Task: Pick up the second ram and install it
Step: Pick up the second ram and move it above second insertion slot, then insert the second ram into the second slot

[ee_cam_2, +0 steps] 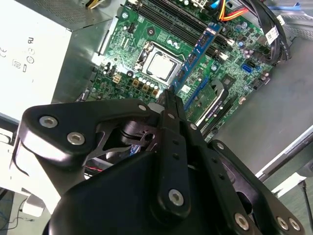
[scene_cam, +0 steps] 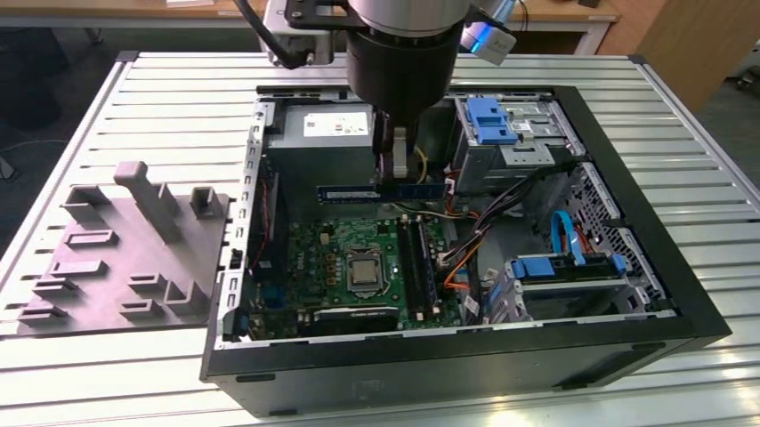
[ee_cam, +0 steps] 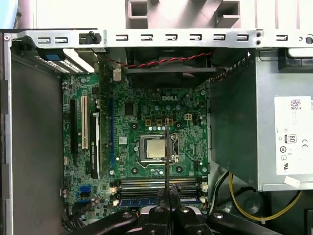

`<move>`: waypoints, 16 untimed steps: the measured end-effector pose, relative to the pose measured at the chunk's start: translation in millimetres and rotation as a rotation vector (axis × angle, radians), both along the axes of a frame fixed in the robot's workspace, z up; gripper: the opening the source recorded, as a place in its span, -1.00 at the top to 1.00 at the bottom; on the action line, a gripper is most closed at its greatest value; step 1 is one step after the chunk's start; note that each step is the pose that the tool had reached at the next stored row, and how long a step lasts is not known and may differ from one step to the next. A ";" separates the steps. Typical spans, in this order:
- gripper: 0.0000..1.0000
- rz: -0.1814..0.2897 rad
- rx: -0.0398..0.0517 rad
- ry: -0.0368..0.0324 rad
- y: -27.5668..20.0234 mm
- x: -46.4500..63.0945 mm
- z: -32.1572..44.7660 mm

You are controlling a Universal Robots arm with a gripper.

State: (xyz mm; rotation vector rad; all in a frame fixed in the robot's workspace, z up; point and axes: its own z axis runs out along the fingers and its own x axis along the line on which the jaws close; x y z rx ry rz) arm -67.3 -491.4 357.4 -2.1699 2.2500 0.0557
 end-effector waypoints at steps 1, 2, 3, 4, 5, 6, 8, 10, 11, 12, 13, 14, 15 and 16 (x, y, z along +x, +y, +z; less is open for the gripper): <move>0.77 0.000 0.0001 0.0000 0.0 0.0 0.0; 0.77 0.000 0.0002 0.0000 0.0 0.0 -0.2; 0.77 0.000 0.0005 -0.0001 0.0 0.0 -1.4; 0.77 0.000 0.0005 -0.0001 0.0 0.0 -3.0; 0.77 0.000 0.0003 -0.0001 0.0 0.0 -4.7; 0.77 0.000 0.0003 -0.0001 0.0 0.0 -6.5; 0.77 0.000 0.0003 -0.0001 0.0 0.0 -9.0; 0.77 0.000 0.0001 0.0000 0.0 0.0 -9.7; 0.77 0.000 0.0000 0.0001 0.0 0.0 -9.7; 0.77 0.000 0.0000 0.0001 0.0 0.0 -9.8; 0.77 0.000 0.0002 0.0000 0.0 0.0 -10.2; 0.77 0.000 0.0002 -0.0001 0.0 0.0 -10.4; 0.77 0.000 0.0002 -0.0001 0.0 0.0 -10.5; 0.77 0.000 0.0002 0.0000 0.0 0.0 -10.5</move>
